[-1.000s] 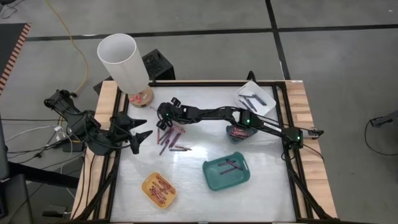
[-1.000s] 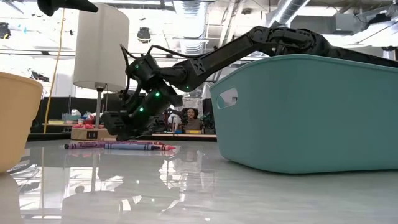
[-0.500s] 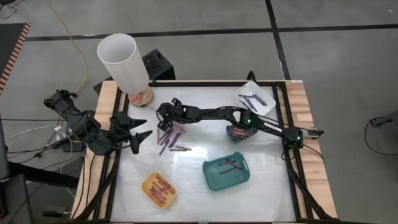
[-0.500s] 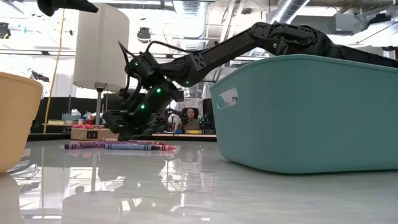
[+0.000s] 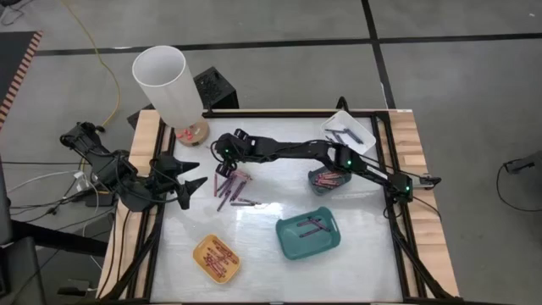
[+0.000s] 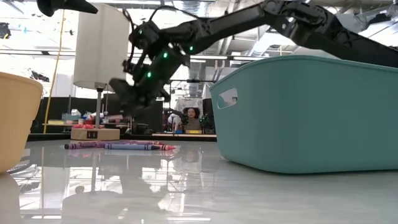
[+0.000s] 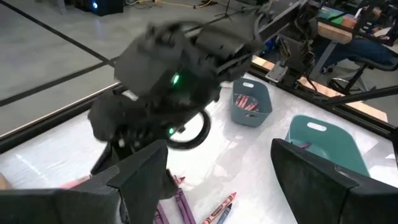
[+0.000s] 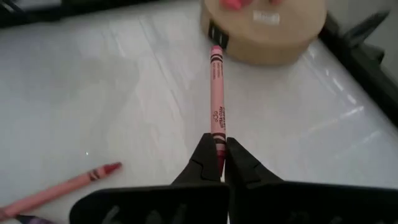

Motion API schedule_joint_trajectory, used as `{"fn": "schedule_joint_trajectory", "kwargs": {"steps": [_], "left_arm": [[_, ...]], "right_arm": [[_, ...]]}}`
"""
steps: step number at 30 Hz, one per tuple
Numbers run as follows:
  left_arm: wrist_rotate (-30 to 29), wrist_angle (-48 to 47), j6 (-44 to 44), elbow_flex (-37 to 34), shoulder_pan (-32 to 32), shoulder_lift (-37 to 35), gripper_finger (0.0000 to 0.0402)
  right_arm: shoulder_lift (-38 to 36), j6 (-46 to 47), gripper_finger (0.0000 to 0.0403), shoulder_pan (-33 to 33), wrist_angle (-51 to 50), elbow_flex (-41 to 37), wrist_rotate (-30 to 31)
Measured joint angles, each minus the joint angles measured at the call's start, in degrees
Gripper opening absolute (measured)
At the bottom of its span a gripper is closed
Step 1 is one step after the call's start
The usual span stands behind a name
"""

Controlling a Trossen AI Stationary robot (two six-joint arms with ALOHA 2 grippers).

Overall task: Sort crayons
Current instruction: Put the pink crayon into the dark blue bin

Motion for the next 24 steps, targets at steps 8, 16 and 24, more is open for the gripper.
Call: {"fn": "schedule_joint_trajectory", "kwargs": {"steps": [8, 16, 24], "left_arm": [[-0.1, 0.0, -0.2, 0.0, 0.0, 0.0, 0.0276], [-0.1, 0.0, -0.1, 0.0, 0.0, 0.0, 0.0276], [0.0, 0.0, -0.5, 0.0, 0.0, 0.0, 0.0276]], "right_arm": [[-7.2, -4.5, 0.0000, -0.1, -6.3, 0.1, 0.8], [-16.7, -9.5, 0.0000, -0.7, -15.3, 0.1, 2.5], [-24.3, -10.0, 0.0000, -1.4, -22.1, -3.3, 2.9]]}}
